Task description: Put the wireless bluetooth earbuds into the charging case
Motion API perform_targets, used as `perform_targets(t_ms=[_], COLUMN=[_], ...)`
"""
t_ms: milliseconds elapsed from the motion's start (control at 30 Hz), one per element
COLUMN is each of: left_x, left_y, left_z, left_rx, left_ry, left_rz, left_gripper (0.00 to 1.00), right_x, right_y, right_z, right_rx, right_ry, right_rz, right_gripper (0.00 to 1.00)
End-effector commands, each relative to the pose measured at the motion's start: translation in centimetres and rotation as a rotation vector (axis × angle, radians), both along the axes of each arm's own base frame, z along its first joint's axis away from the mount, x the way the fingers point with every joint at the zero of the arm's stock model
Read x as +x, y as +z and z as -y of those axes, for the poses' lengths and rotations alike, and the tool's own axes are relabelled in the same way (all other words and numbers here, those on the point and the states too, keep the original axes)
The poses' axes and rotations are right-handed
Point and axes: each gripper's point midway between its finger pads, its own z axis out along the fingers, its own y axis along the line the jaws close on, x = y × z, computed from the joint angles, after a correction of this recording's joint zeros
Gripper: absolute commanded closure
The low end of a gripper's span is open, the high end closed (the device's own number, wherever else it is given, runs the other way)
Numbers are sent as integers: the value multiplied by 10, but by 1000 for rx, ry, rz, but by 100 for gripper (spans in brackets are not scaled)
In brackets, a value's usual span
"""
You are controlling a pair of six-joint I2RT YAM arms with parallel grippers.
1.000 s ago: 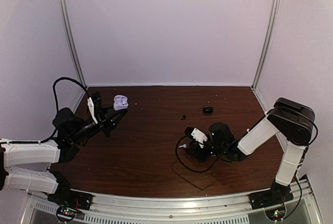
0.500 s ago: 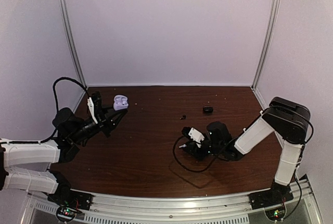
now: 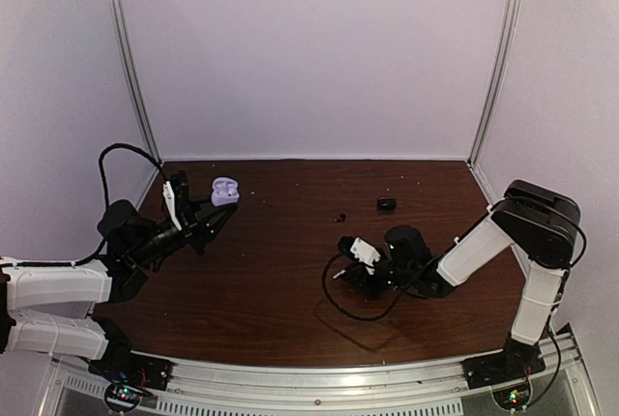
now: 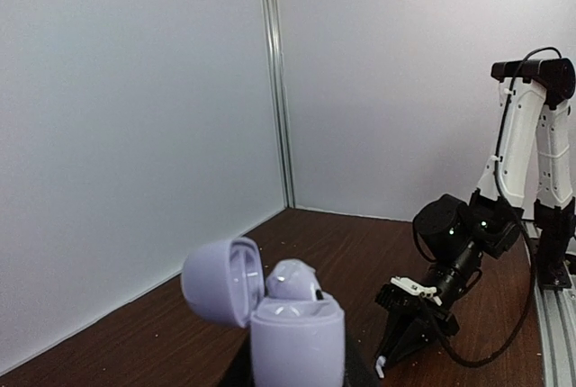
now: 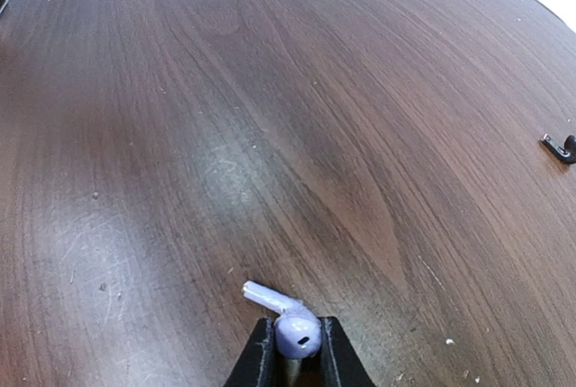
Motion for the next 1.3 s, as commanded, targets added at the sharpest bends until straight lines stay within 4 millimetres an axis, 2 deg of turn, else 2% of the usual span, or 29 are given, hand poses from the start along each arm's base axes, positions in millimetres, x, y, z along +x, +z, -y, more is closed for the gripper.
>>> perform_targets(t_ms=[0, 100, 333, 500, 633, 933, 1267], left_x=[-5, -8, -23, -27, -31, -32, -32], left_y=[16, 11, -2, -6, -5, -1, -1], left_z=[3, 8, 26, 32, 35, 50, 60], left_rx=[-20, -3, 49, 90, 98, 113, 117], left_ry=[-27, -61, -168, -180, -181, -199, -221], left_rz=[56, 52, 77, 111, 140, 145, 138], left_gripper=[100, 100, 100, 100, 100, 100, 100], right_x=[-5, -6, -5, -18, -31, -61, -89], right_y=[26, 58, 164, 228, 269, 308, 316], right_z=[-3, -8, -17, -19, -24, -48, -78], right_rx=[14, 21, 79, 106, 108, 20, -49], right_ry=[13, 27, 29, 24, 32, 56, 122], right_rz=[17, 59, 252, 387, 492, 692, 804], right_gripper=[86, 87, 88, 88, 88, 88, 88])
